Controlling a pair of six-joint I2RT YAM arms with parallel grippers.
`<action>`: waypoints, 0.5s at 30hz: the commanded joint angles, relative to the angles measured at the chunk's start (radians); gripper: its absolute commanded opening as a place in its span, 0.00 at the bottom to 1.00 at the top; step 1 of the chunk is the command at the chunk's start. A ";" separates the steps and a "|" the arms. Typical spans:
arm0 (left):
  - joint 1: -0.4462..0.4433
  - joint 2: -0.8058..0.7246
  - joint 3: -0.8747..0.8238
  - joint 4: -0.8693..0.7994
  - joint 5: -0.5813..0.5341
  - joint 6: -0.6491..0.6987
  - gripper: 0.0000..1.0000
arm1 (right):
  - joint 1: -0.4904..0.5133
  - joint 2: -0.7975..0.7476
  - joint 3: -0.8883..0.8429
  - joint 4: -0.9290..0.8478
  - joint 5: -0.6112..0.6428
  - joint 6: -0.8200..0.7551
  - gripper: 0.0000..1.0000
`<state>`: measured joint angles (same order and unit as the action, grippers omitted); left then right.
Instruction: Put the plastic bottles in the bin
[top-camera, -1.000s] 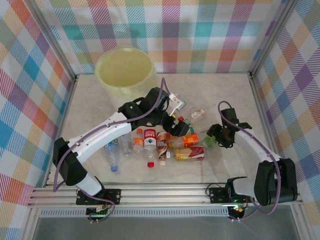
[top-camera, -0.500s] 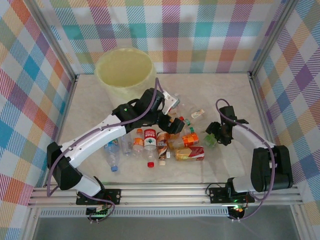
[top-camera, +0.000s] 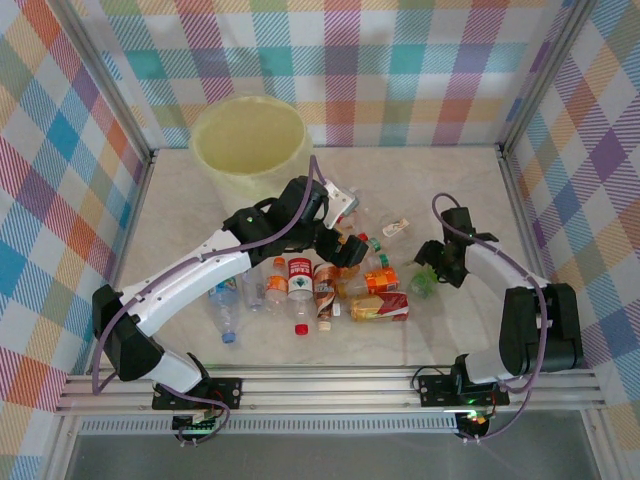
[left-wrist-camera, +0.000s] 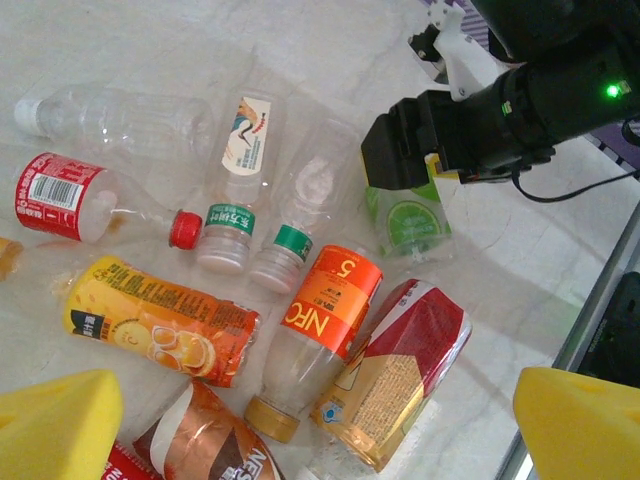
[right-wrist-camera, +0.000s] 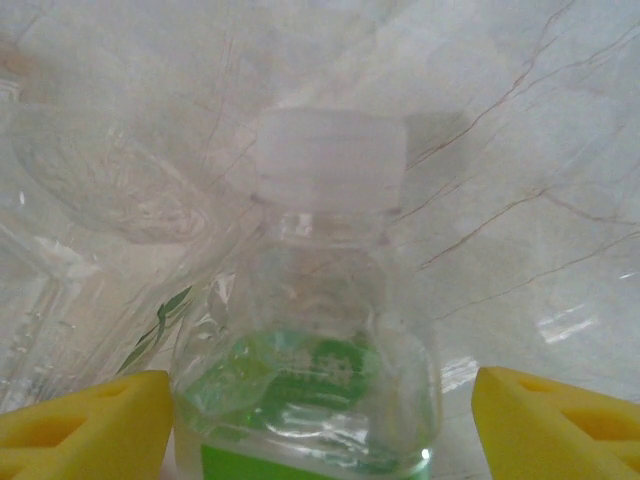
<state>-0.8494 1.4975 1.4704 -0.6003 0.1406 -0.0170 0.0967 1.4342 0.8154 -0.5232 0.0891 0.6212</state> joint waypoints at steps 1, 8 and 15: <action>-0.007 0.004 0.012 -0.022 0.034 0.027 1.00 | -0.009 0.024 0.039 -0.050 0.026 -0.050 0.75; -0.008 -0.017 -0.020 0.024 0.050 0.012 1.00 | -0.011 0.064 0.058 -0.050 -0.007 -0.073 0.73; -0.007 -0.007 -0.019 0.017 0.042 0.017 1.00 | -0.010 0.103 0.077 -0.049 -0.046 -0.084 0.75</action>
<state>-0.8494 1.4971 1.4601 -0.5922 0.1711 -0.0093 0.0917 1.5242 0.8608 -0.5480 0.0696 0.5587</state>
